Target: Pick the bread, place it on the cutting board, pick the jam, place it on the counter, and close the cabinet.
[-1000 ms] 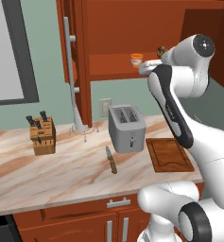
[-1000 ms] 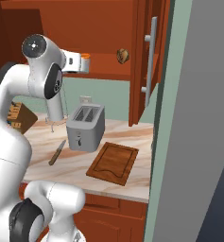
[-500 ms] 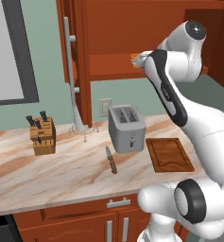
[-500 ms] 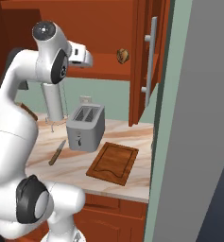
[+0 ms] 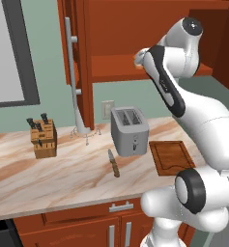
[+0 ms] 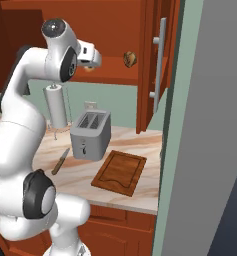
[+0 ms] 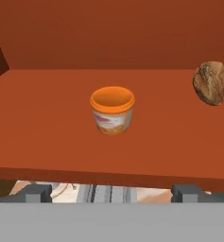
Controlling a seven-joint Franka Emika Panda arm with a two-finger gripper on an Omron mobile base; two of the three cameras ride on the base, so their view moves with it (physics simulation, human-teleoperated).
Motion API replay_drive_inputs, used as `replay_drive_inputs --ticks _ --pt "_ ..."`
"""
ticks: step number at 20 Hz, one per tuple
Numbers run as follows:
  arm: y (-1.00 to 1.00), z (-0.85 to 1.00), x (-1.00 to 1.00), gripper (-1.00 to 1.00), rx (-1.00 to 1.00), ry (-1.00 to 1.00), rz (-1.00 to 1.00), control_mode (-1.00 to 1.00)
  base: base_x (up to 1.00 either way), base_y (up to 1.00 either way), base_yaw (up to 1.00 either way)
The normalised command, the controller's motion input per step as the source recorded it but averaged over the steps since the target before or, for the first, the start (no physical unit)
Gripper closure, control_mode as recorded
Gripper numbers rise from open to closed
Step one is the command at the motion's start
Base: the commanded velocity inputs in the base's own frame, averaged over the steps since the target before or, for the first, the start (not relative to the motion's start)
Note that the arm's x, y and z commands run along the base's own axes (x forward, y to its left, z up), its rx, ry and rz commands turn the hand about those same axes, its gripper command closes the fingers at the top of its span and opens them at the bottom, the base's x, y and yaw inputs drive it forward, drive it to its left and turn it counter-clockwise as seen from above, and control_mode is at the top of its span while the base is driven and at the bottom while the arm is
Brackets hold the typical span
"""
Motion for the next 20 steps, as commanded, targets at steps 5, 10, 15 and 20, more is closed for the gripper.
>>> replay_drive_inputs --ticks 5,10,15,20 --pt "0.0 -0.01 0.29 -1.0 0.0 0.0 0.0 -1.0 0.0 0.0 0.0" --pt "0.0 -0.01 0.33 -1.0 0.0 0.01 0.0 -1.0 0.0 0.0 0.0" --pt "0.0 -0.01 0.24 -1.0 0.0 0.03 0.0 -1.0 0.0 0.0 0.0" --pt "0.0 -0.02 0.17 -1.0 0.0 0.05 0.0 -1.0 0.0 0.0 0.0"
